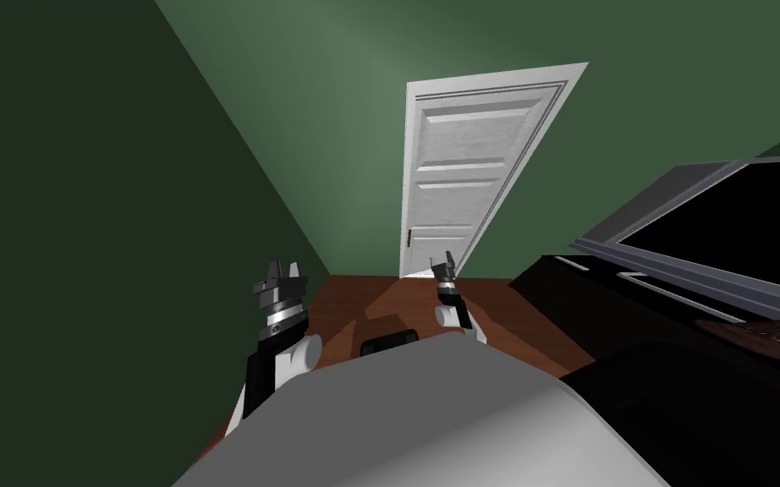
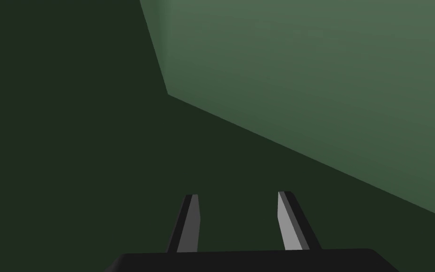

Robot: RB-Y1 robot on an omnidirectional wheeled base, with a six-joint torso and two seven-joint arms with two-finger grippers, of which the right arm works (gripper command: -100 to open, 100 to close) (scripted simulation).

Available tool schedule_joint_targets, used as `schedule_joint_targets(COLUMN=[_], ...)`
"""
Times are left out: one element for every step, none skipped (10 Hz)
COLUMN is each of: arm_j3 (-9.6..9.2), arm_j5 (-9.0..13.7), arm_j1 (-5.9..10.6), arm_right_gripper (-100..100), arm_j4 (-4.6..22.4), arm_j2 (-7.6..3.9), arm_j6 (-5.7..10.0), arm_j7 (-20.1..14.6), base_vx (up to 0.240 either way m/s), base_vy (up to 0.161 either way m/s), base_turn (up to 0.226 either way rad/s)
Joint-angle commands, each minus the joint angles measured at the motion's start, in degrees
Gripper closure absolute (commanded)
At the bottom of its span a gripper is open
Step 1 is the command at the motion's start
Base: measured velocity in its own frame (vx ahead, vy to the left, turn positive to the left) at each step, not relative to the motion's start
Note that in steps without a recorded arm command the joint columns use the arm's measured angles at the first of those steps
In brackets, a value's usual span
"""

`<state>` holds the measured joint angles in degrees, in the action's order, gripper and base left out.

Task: Pull the door open

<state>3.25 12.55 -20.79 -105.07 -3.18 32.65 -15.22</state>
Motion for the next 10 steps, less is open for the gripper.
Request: schedule_joint_targets(arm_j3=[0.45,0.86,1.27,1.27,1.68,2.10,2.52,2.94,3.36,3.36], arm_j5=[0.9,1.5,2.1,2.1,2.7,3.3,3.9,4.5,5.1,5.1], arm_j1=[0.45,1.08,1.71,1.71,2.34,2.99,3.64,4.29,4.93,4.93], arm_right_gripper=[-100,-100,-100,-100,-100,-100,-100,-100,-100,-100], arm_j4=[2.6,4.3,6.0,6.0,7.7,9.5,11.2,12.9,14.4,14.8], arm_j2=[-0.22,-0.36,-0.51,-0.51,-0.65,-0.74,-0.83,-0.92,-1.01,-1.01], arm_j6=[1.02,1.43,1.84,1.84,2.24,2.66,3.08,3.50,3.92,3.92], arm_j7=[-2.7,-4.2,-5.7,-5.7,-7.3,-8.8,-10.4,-12.0,-13.6,-13.6], base_vx=[0.082,0.094,0.093,0.061,0.051,0.065,0.079,0.087,0.091,0.064], base_vy=[-0.049,-0.056,-0.054,-0.035,-0.024,-0.032,-0.049,-0.048,-0.060,-0.043], base_turn=[0.134,0.121,0.154,0.040,0.074,0.163,0.153,0.121,0.151,0.059])
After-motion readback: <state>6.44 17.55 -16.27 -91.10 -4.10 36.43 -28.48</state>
